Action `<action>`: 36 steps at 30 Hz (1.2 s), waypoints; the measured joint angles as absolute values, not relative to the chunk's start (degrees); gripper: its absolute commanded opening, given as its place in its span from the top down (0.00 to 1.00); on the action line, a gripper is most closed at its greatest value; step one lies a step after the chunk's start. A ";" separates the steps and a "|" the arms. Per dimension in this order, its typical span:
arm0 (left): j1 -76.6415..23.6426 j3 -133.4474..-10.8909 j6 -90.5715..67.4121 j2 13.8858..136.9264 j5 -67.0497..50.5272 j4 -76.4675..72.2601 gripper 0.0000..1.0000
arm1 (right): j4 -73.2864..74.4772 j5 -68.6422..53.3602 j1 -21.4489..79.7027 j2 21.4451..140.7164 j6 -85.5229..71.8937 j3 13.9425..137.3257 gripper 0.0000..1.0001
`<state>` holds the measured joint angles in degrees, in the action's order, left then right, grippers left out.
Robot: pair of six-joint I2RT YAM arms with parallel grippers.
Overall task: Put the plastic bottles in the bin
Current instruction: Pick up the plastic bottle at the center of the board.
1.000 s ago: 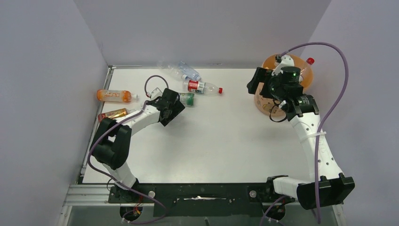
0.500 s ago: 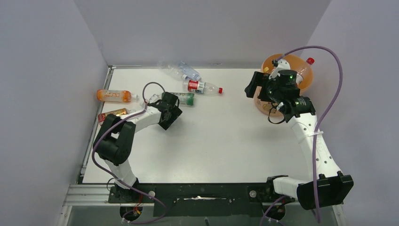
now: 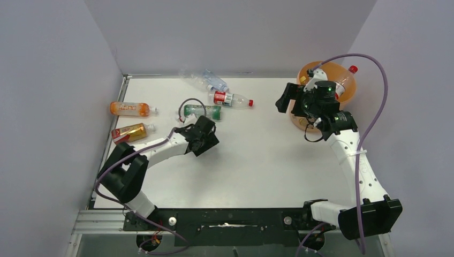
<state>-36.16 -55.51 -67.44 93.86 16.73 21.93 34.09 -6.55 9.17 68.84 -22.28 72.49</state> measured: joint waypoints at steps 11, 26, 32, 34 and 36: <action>-49.87 -58.13 -51.40 85.82 12.91 22.22 0.48 | 29.95 -18.50 9.47 68.86 -26.35 69.80 0.02; -57.34 -56.29 -34.48 78.94 1.96 8.73 0.48 | 20.14 -35.66 10.81 70.76 -34.87 64.47 0.02; -57.34 -55.42 -31.33 78.43 -1.83 5.72 0.48 | 16.78 -38.39 12.71 71.07 -36.58 62.30 0.02; -57.34 -55.07 -30.70 78.43 -2.98 4.84 0.48 | 16.12 -38.72 13.56 71.11 -36.77 62.11 0.02; -57.34 -54.76 -30.35 78.43 -3.79 4.10 0.48 | 15.73 -38.85 14.41 71.31 -36.91 62.02 0.02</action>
<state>-57.34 -54.76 -30.35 78.43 -3.79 4.10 15.73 -38.85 14.41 71.31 -36.91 62.02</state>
